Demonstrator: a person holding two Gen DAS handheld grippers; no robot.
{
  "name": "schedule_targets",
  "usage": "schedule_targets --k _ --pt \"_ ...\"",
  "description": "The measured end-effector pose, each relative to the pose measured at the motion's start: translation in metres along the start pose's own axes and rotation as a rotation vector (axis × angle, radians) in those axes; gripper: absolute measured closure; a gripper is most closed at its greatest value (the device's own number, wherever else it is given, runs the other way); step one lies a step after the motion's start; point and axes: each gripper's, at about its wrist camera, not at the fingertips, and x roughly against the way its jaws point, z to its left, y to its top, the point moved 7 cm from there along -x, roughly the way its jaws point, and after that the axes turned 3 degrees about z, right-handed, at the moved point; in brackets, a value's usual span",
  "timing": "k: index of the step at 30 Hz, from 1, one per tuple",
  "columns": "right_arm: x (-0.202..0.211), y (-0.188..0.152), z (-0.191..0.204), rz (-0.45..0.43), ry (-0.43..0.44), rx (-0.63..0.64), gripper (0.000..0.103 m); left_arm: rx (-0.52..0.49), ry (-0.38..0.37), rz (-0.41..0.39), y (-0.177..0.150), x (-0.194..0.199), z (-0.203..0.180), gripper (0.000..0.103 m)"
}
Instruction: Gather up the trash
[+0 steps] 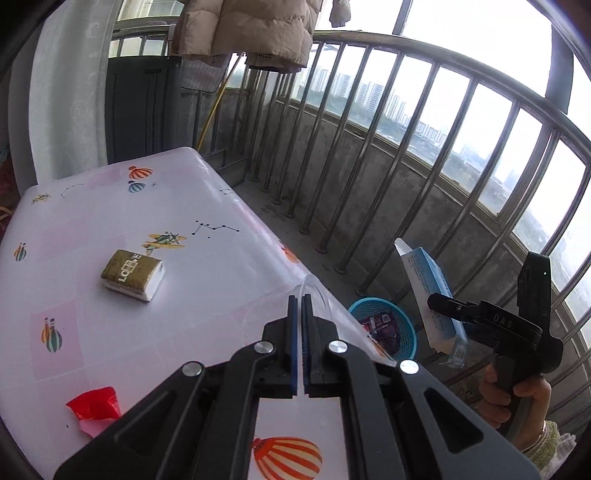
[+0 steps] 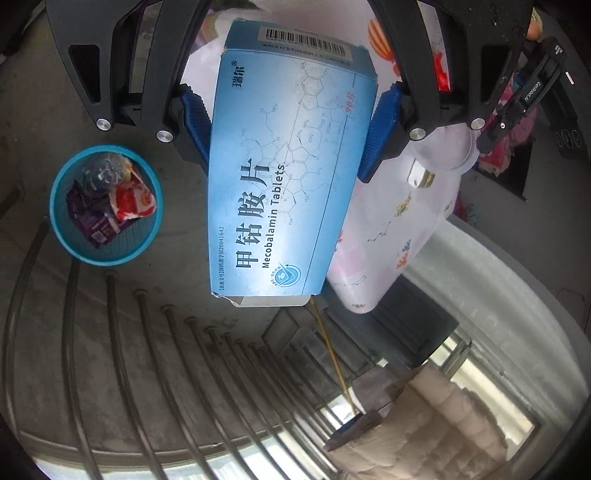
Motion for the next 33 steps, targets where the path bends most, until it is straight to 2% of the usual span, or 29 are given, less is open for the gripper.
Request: schedule_targets --k 3,5,8,11,15,17,19,21,23,25,27,29,33 --pt "0.01 0.008 -0.06 -0.038 -0.051 -0.184 0.034 -0.057 -0.075 0.059 0.017 -0.037 -0.041 0.102" --pt "0.007 0.008 -0.095 -0.024 -0.069 -0.297 0.034 -0.102 -0.115 0.11 0.024 -0.068 -0.07 0.102" --pt "-0.007 0.002 -0.14 0.024 -0.069 -0.445 0.034 -0.15 -0.175 0.232 0.028 -0.127 -0.113 0.102" --pt "-0.021 -0.002 -0.177 0.049 -0.062 -0.568 0.034 -0.183 -0.196 0.345 0.027 -0.187 -0.15 0.102" --pt "-0.053 0.008 -0.22 0.09 -0.045 -0.671 0.029 -0.199 -0.184 0.431 0.029 -0.262 -0.184 0.102" --pt "-0.072 0.016 -0.244 0.079 -0.016 -0.705 0.023 -0.16 -0.177 0.455 0.032 -0.294 -0.192 0.1" --pt "-0.082 0.017 -0.27 0.067 -0.093 -0.741 0.022 -0.091 -0.158 0.462 0.033 -0.316 -0.192 0.094" --pt "-0.086 0.01 -0.286 0.081 -0.152 -0.768 0.022 -0.046 -0.168 0.475 0.031 -0.323 -0.191 0.093" --pt "-0.084 0.003 -0.288 0.079 -0.139 -0.776 0.022 -0.055 -0.189 0.475 0.028 -0.317 -0.19 0.09" --pt "-0.081 -0.006 -0.287 0.079 -0.158 -0.762 0.022 -0.074 -0.186 0.456 0.029 -0.309 -0.184 0.082" --pt "-0.077 -0.012 -0.287 0.081 -0.177 -0.755 0.022 -0.067 -0.19 0.444 0.031 -0.298 -0.175 0.081" --pt "-0.074 -0.015 -0.284 0.072 -0.183 -0.743 0.022 -0.049 -0.194 0.419 0.037 -0.282 -0.164 0.08" --pt "-0.065 -0.011 -0.266 0.03 -0.187 -0.656 0.022 -0.044 -0.186 0.343 0.051 -0.243 -0.14 0.069"
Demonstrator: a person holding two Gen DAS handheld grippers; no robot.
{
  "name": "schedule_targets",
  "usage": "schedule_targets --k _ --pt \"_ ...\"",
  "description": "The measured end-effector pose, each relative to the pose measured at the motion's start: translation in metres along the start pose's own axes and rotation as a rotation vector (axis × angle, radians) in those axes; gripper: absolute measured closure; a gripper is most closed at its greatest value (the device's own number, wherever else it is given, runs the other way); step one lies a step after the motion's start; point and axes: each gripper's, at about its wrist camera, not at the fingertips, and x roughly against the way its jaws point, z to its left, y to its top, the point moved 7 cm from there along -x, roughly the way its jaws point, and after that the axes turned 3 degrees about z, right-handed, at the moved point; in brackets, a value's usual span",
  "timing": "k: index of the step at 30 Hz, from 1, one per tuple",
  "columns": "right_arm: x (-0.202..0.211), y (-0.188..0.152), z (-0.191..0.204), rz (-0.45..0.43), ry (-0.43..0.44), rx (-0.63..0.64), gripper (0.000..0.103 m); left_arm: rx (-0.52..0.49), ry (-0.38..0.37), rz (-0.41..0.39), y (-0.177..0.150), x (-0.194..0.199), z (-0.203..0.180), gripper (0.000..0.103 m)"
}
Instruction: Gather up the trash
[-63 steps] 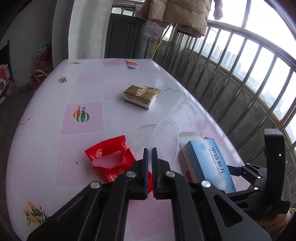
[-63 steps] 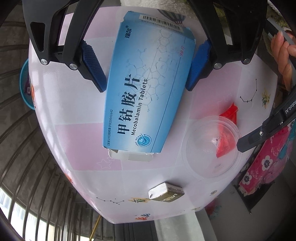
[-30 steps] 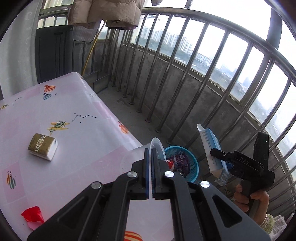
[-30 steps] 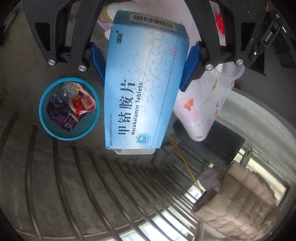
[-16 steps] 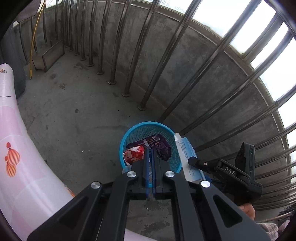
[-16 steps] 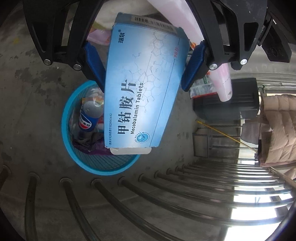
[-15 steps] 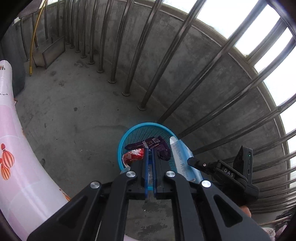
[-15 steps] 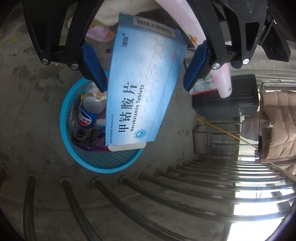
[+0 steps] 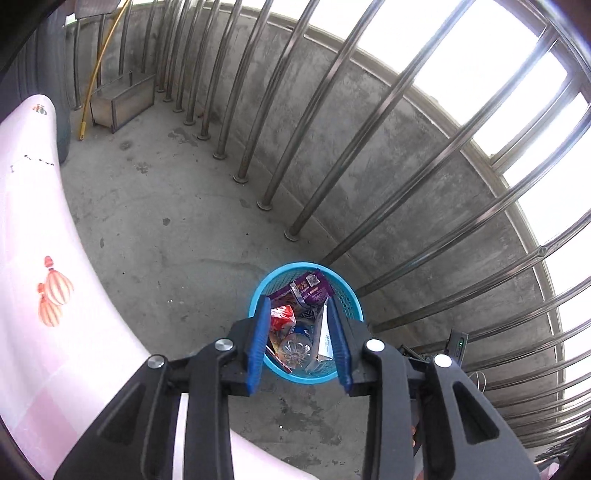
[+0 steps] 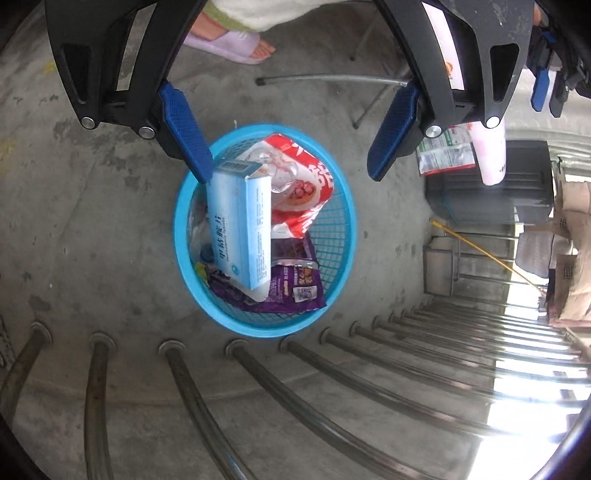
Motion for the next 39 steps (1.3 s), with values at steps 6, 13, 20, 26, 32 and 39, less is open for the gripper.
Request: schedule_targets --k 6,13,20,26,32,39 --pt "0.007 -0.023 0.021 0.004 0.044 0.14 0.022 0.019 0.046 -0.1 -0.018 0.069 0.032 0.052" --pt "-0.002 -0.047 0.063 0.071 0.098 0.314 0.022 0.046 0.118 -0.185 -0.055 0.138 0.071 0.036" --pt "-0.05 -0.062 0.131 0.17 0.111 0.504 0.032 0.107 0.216 -0.288 -0.093 0.201 0.114 0.027" --pt "-0.16 -0.086 0.191 0.322 -0.023 0.784 0.04 0.184 0.283 -0.375 -0.119 0.252 0.154 0.023" --pt "-0.303 -0.079 0.198 0.375 -0.334 0.96 0.045 0.278 0.361 -0.44 -0.14 0.293 0.202 0.022" --pt "-0.4 -0.042 0.164 0.401 -0.617 0.929 0.041 0.363 0.444 -0.419 -0.158 0.307 0.248 0.022"
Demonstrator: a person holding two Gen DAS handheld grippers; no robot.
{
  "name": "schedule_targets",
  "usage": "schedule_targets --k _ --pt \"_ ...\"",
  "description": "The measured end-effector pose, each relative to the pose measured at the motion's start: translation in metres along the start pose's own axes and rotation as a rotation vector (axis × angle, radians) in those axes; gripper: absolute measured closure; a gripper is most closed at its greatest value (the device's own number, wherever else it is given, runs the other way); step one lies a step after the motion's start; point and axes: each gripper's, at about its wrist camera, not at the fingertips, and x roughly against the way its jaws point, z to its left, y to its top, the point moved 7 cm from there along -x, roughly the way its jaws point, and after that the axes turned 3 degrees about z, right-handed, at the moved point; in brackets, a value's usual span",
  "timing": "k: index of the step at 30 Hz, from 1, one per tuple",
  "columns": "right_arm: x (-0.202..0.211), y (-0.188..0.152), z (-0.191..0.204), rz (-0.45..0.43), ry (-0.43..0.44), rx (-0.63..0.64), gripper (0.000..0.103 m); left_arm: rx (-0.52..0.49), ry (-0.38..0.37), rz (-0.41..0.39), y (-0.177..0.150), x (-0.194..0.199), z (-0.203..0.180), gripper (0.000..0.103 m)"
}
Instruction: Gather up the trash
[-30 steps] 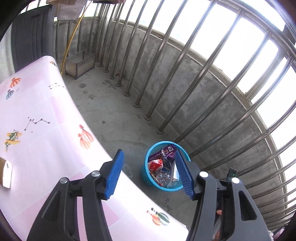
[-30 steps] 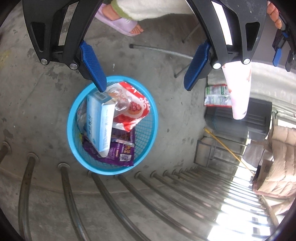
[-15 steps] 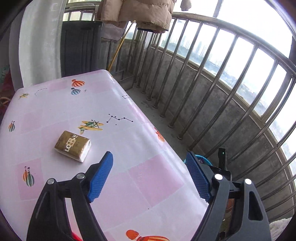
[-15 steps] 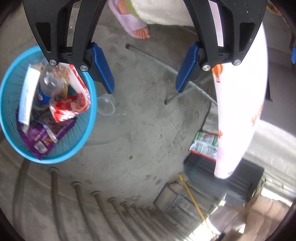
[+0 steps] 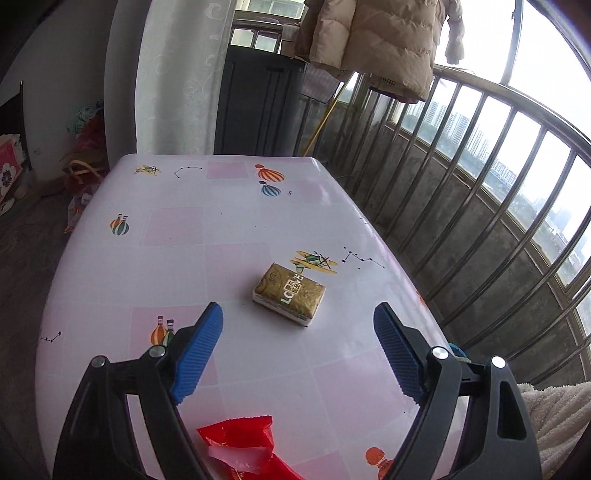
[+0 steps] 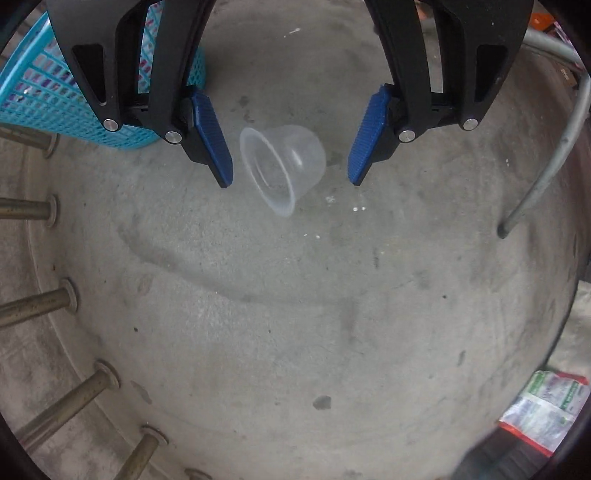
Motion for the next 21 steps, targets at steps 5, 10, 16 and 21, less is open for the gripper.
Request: schedule_targets --k 5,10,16,21 --pt "-0.038 -0.012 -0.002 0.123 0.061 -0.036 0.043 0.039 0.005 0.024 0.002 -0.007 0.018 0.022" --pt "-0.051 -0.029 -0.004 0.185 0.203 -0.11 0.088 0.053 0.002 0.011 0.003 -0.009 0.026 0.022" --pt "-0.043 -0.033 -0.007 0.147 0.303 -0.173 0.103 0.062 0.003 0.012 -0.003 -0.008 0.034 0.022" --pt "-0.009 -0.012 -0.013 0.02 0.294 -0.163 0.096 0.055 0.025 0.01 -0.004 -0.004 0.039 0.022"
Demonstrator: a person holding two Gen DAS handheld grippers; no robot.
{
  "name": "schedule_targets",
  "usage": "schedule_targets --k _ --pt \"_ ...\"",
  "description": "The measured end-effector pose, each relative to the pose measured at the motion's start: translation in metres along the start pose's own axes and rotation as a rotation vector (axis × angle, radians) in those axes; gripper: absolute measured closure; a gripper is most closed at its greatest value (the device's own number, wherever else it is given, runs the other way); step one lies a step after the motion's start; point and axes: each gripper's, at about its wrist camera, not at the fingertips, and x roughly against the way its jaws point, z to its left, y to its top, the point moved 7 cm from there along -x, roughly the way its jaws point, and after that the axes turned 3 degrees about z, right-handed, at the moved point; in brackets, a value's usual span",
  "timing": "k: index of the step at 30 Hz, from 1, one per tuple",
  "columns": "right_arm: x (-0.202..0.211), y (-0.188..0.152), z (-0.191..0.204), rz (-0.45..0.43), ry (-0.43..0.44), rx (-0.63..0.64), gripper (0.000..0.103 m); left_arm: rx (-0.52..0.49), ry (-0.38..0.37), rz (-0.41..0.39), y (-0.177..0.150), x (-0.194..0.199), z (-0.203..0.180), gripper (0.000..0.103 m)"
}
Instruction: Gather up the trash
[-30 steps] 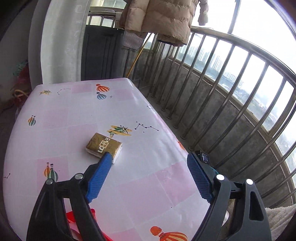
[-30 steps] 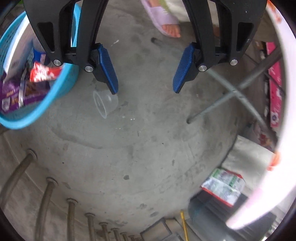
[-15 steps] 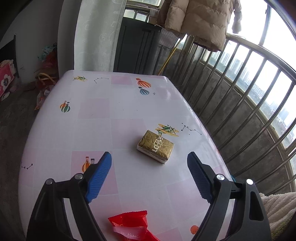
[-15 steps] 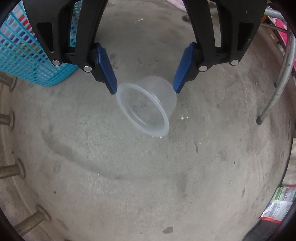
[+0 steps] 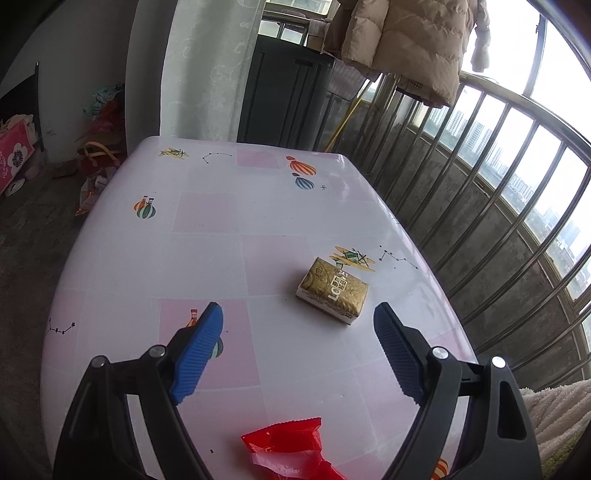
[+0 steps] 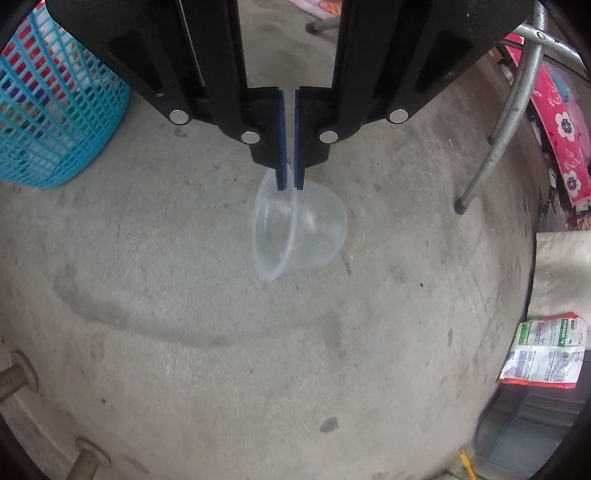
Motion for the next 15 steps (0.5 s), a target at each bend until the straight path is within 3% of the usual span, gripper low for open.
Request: schedule_targets --k 1,3,5,15 --pt "0.009 0.005 -0.001 -0.032 0.012 -0.005 0.094 -0.004 0.005 -0.002 0.001 0.001 0.001 0.022" --pt "0.022 0.024 -0.007 -0.077 0.042 -0.036 0.069 -0.009 0.011 -0.006 0.002 0.001 0.002 0.022" --pt "0.026 0.033 -0.01 -0.083 0.076 -0.071 0.056 -0.013 0.015 -0.007 0.003 0.0 0.002 0.022" --pt "0.012 0.053 0.032 -0.066 0.158 -0.042 0.047 -0.018 0.039 0.024 0.002 -0.014 0.004 0.022"
